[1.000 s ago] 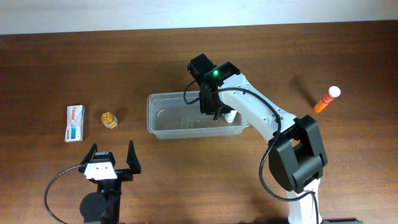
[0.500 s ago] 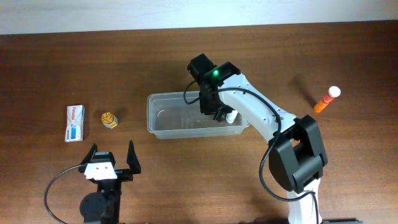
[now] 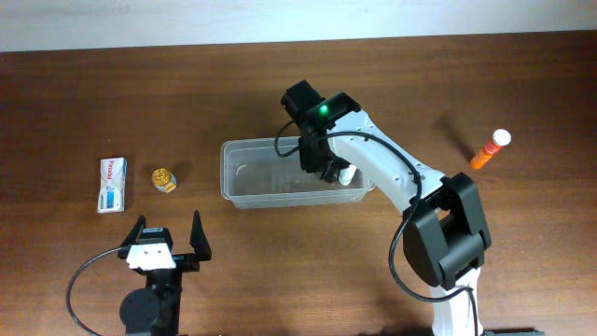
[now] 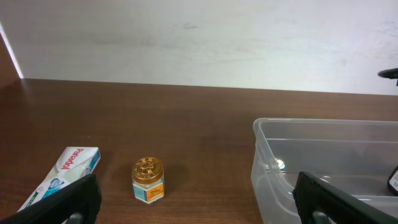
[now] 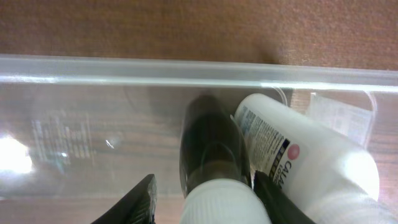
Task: Pack container
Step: 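Lower brown bottle beside white bottle in container and release, then move right gripper to orange tube and grasp it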
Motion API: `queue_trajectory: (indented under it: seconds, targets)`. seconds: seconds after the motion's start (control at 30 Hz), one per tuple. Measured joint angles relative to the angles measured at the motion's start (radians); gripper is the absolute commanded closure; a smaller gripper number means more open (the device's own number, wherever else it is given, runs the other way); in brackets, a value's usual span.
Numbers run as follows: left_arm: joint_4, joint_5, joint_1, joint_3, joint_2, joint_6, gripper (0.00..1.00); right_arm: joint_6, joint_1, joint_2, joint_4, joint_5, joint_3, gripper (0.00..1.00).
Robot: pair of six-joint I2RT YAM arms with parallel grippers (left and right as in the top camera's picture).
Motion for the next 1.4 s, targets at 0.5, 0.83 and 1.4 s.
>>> queue_trajectory:
  seconds: [0.5,0.83,1.4]
  targets:
    - [0.0,0.0,0.0,0.0,0.0,0.0,0.01,-0.124,-0.082,0.003,-0.352,0.0,0.602,0.49]
    - [0.0,0.0,0.0,0.0,0.0,0.0,0.01,-0.209,-0.285,-0.009,-0.566,-0.057,0.933,0.2]
    - [0.0,0.0,0.0,0.0,0.0,0.0,0.01,-0.305,-0.815,-0.008,-0.563,-0.144,0.602,0.02]
